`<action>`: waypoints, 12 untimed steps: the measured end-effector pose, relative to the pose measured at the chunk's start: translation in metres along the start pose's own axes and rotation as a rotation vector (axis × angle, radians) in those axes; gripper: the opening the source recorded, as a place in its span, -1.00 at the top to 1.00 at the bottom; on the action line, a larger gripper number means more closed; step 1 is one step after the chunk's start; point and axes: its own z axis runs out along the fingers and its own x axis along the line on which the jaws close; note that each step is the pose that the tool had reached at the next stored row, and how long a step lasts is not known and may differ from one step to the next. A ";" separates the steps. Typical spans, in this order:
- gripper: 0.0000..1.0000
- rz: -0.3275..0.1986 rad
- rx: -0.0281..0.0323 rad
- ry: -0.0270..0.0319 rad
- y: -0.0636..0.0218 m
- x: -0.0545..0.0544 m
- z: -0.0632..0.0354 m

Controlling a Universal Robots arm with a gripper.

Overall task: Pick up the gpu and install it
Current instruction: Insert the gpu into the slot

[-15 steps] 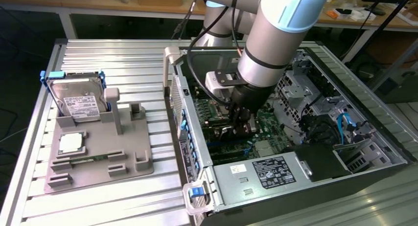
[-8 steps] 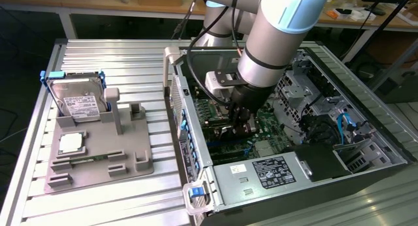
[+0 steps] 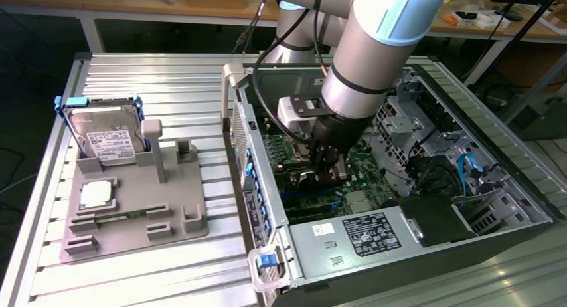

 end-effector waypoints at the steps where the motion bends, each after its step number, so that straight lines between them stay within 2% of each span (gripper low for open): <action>1: 0.45 0.000 0.0000 0.0000 0.0001 0.000 0.0000; 12: 0.45 0.001 -0.0001 0.0003 0.0003 0.002 0.0041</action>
